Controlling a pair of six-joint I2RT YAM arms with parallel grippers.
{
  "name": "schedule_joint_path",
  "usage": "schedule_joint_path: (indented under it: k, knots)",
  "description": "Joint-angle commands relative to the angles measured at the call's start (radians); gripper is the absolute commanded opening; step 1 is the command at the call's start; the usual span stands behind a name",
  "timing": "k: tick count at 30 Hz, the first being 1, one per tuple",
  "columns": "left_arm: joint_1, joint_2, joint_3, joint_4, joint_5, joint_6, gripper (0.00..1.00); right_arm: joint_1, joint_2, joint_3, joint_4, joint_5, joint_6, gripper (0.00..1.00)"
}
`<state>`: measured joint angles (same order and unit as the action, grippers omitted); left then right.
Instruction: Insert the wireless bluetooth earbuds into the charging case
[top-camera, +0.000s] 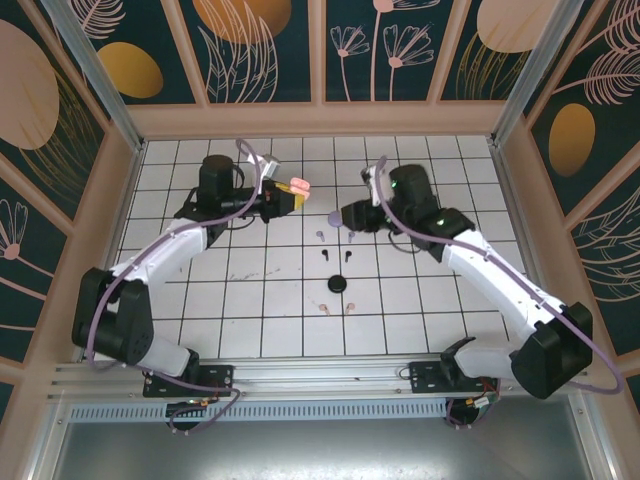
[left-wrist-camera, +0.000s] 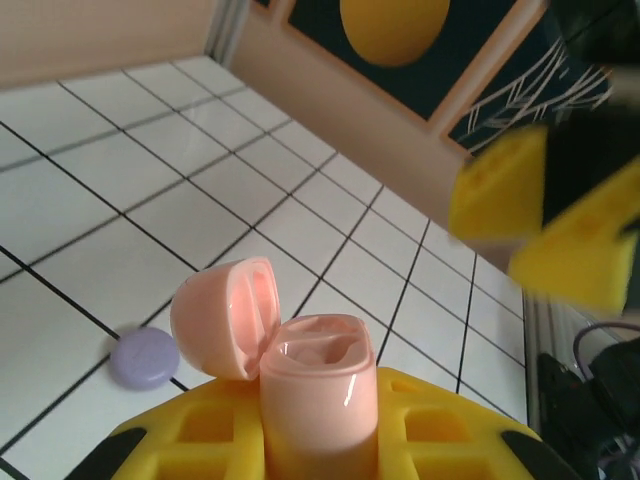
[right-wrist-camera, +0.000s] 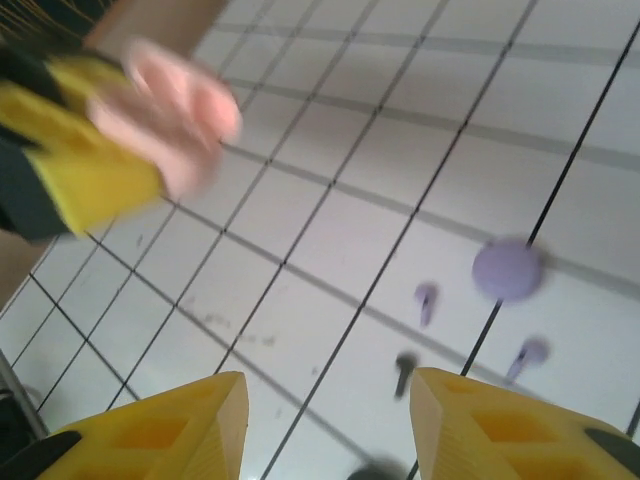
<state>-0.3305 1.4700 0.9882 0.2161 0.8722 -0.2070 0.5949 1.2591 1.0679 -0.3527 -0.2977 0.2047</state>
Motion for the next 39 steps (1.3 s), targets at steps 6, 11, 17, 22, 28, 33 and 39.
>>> schedule_joint_path:
  k: [6,11,17,22,28,33,39]
  knots:
    - [-0.002,-0.194,-0.202,0.327,-0.206,-0.073,0.0,0.304,0.011,-0.178,-0.051,0.24,0.285,0.47]
    - [-0.008,-0.314,-0.396,0.603,-0.346,-0.074,0.0,0.433,0.101,-0.196,-0.04,0.298,0.353,0.47]
    - [-0.014,-0.419,-0.54,0.757,-0.476,-0.054,0.0,0.517,0.264,-0.148,-0.072,0.359,0.381,0.45]
    - [-0.015,-0.461,-0.549,0.711,-0.53,-0.087,0.0,0.541,0.357,-0.11,-0.098,0.396,0.373,0.44]
    - [-0.018,-0.48,-0.553,0.685,-0.533,-0.093,0.0,0.543,0.399,-0.093,-0.1,0.399,0.358,0.42]
    - [-0.021,-0.479,-0.545,0.672,-0.526,-0.089,0.0,0.544,0.427,-0.082,-0.107,0.402,0.35,0.41]
    - [-0.022,-0.474,-0.532,0.652,-0.509,-0.091,0.0,0.545,0.462,-0.074,-0.113,0.401,0.34,0.4]
